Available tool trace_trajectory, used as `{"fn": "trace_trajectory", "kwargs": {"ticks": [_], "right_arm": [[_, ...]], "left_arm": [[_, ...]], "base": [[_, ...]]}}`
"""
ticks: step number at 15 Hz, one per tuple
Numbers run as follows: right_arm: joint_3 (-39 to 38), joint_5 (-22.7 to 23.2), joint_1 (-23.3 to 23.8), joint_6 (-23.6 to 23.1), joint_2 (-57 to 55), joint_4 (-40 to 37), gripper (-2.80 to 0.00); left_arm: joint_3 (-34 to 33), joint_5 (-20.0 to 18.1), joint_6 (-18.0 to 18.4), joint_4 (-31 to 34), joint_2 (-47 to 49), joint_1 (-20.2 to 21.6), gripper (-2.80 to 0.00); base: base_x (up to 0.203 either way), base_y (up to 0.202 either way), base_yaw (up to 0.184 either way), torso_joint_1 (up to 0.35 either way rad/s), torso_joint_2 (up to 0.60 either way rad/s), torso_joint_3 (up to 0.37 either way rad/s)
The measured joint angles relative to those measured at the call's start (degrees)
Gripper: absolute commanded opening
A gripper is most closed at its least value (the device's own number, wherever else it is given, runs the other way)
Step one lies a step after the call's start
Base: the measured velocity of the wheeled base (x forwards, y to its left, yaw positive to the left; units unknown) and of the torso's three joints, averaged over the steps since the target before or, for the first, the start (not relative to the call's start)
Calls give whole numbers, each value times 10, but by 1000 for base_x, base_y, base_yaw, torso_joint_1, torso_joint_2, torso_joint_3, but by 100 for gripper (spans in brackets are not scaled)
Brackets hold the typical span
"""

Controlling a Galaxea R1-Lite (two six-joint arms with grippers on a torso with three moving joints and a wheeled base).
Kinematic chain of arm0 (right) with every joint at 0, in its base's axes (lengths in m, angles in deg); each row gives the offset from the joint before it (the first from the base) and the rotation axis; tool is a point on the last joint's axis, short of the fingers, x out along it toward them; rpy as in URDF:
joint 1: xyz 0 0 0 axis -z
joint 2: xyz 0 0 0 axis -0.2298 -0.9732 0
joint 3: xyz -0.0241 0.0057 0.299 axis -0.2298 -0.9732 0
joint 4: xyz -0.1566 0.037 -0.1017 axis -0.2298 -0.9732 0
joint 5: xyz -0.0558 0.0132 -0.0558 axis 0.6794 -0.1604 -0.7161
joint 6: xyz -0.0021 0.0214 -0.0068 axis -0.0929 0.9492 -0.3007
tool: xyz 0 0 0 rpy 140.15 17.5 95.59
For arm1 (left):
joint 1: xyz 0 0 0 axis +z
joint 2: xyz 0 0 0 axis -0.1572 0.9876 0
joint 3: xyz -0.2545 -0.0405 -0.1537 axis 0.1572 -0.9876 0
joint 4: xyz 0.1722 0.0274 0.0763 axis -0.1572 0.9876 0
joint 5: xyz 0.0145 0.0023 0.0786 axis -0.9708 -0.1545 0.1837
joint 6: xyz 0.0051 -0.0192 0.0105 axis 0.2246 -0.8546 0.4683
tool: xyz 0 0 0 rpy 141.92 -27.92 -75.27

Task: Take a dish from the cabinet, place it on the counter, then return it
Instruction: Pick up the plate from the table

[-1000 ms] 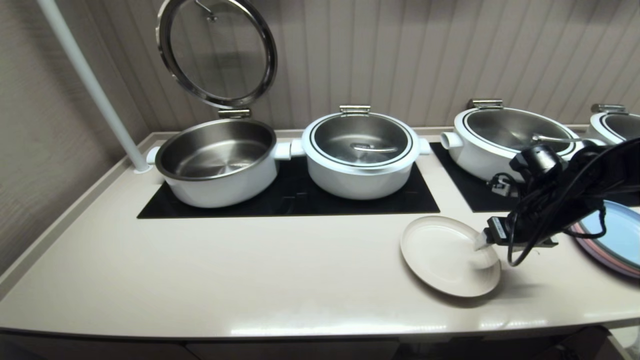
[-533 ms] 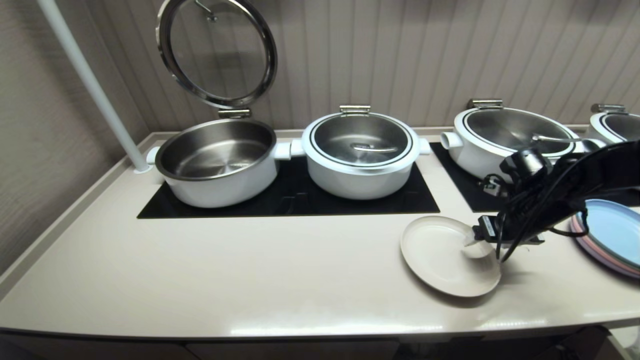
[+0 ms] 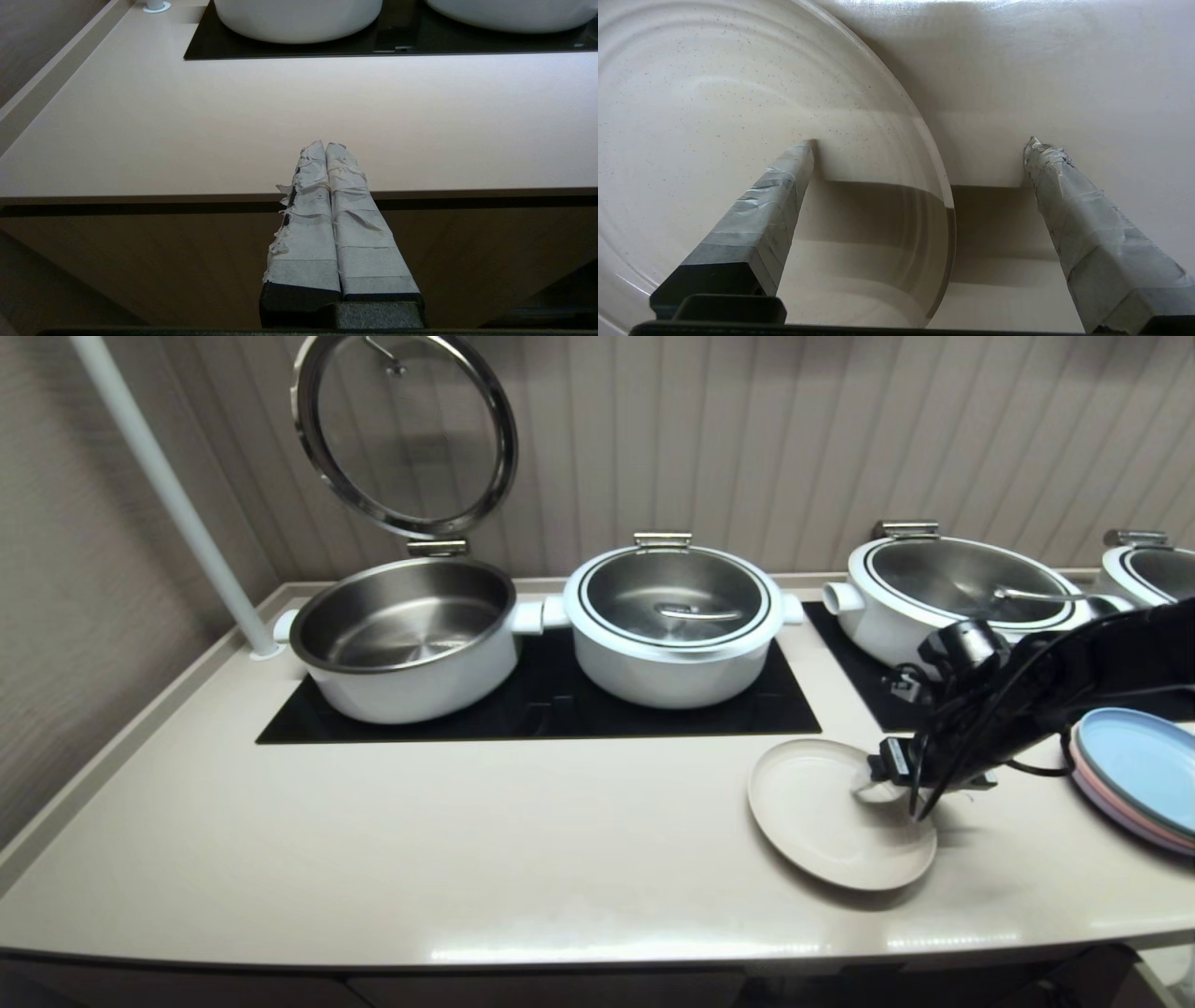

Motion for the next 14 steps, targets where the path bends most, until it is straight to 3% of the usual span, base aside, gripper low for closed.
{"fn": "trace_trajectory", "kwargs": {"ticks": [8,9,14], "right_arm": [[1,-1,1,-1,-7,7,0],[1,-1,1,-1,-7,7,-280],[1,-9,0,-1,-10,7,-280]], "left_arm": [[0,0,0,0,0,0,-280],[0,0,0,0,0,0,-280],[0,0,0,0,0,0,-280]], "base": [[0,0,0,0,0,0],[0,0,0,0,0,0],[0,0,0,0,0,0]]}}
